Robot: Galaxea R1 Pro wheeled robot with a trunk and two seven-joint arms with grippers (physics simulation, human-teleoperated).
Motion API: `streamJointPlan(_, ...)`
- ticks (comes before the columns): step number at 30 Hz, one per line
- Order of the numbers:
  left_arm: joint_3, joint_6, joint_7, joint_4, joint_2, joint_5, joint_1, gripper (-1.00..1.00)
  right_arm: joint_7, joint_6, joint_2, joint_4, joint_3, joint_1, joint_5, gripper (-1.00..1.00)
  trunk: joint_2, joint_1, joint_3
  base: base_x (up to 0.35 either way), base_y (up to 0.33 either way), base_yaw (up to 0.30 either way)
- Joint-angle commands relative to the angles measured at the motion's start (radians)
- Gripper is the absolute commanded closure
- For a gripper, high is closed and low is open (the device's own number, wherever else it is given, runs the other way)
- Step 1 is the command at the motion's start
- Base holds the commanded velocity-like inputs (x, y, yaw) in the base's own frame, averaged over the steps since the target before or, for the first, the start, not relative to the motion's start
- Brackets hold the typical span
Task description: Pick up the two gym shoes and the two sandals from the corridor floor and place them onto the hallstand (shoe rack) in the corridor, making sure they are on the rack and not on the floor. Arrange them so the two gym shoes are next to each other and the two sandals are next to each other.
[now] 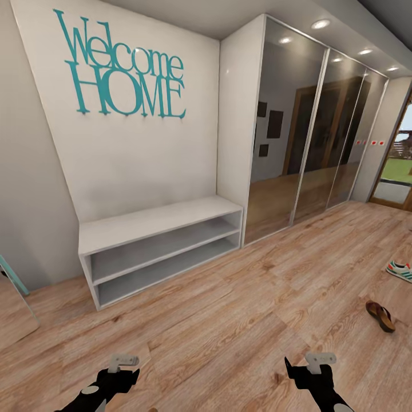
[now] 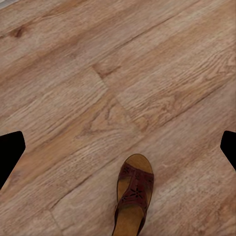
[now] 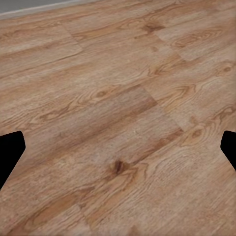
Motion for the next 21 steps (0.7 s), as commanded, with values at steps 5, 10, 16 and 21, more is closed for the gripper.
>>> streamJointPlan(5,0.000,-0.003,-0.003,0.001,0.001,0.000,-0.001,-1.00,0.000,-0.003,0.000,0.000,0.000,-0.001,-0.002,-1.00,-0.036,0.019,-0.017,0.000,0.000,0.000)
streamJointPlan(10,-0.001,-0.003,-0.003,0.001,0.001,0.000,-0.001,-1.00,0.000,-0.003,0.001,0.000,0.000,-0.001,-0.002,-1.00,-0.071,0.038,-0.032,0.000,0.000,0.000)
streamJointPlan(16,-0.001,-0.004,-0.003,0.000,0.001,0.000,-0.001,-1.00,0.000,-0.003,0.004,-0.002,-0.002,-0.001,-0.003,-1.00,-0.071,0.038,-0.032,0.000,0.000,0.000)
streamJointPlan(21,-0.002,-0.005,-0.003,0.000,0.002,-0.001,-0.001,-1.00,0.000,-0.003,0.004,-0.003,-0.002,-0.001,-0.003,-1.00,-0.071,0.038,-0.032,0.000,0.000,0.000)
